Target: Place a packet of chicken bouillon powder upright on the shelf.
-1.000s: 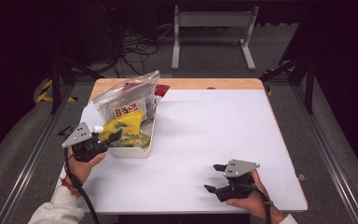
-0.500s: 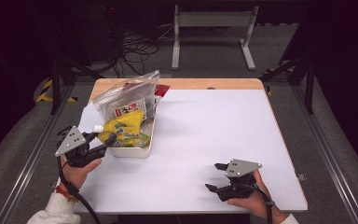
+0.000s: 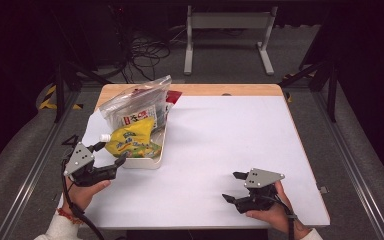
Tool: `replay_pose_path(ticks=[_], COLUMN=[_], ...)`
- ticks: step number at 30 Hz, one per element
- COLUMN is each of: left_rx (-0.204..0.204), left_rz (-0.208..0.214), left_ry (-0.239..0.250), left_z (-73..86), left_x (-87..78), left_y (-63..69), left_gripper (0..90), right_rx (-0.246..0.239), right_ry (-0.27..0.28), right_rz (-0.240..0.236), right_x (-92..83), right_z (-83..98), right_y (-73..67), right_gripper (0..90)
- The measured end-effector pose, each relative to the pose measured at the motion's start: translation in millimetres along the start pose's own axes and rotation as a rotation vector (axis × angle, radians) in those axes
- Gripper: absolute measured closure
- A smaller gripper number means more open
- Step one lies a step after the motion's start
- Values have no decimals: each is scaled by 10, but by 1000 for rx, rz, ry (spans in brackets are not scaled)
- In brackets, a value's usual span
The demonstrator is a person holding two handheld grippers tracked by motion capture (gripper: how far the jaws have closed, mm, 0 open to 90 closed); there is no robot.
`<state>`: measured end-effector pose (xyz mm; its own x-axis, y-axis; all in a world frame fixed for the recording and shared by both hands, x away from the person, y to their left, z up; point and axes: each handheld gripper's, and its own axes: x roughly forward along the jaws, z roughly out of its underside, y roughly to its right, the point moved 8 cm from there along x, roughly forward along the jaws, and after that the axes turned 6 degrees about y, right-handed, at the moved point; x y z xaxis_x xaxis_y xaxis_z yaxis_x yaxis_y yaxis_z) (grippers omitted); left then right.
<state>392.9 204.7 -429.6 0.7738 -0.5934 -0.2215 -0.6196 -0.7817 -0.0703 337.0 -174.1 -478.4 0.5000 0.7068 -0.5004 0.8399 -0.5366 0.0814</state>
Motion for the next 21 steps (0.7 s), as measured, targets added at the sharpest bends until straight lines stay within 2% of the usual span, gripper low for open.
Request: replay_pose_path(ticks=[8,11,13,20,21], left_rx=[-9,-16,-3,-1,-12], left_rz=[21,27,25,8,5], left_ry=[-35,-38,-44,-43,-40], left_z=[70,91,104,124,132], left_x=[-33,-44,-56,-111,-120], left_y=[135,177,205,248,256], left_gripper=[97,92,88,79,77], right_rx=[0,1,-1,1,1], right_ry=[21,32,36,49,51], right_rz=[56,74,86,112,114], right_x=[-54,-79,-94,-138,-143], right_z=[-37,-56,-64,-79,-80], right_y=[85,118,137,201,206], right_gripper=[161,144,139,134,134])
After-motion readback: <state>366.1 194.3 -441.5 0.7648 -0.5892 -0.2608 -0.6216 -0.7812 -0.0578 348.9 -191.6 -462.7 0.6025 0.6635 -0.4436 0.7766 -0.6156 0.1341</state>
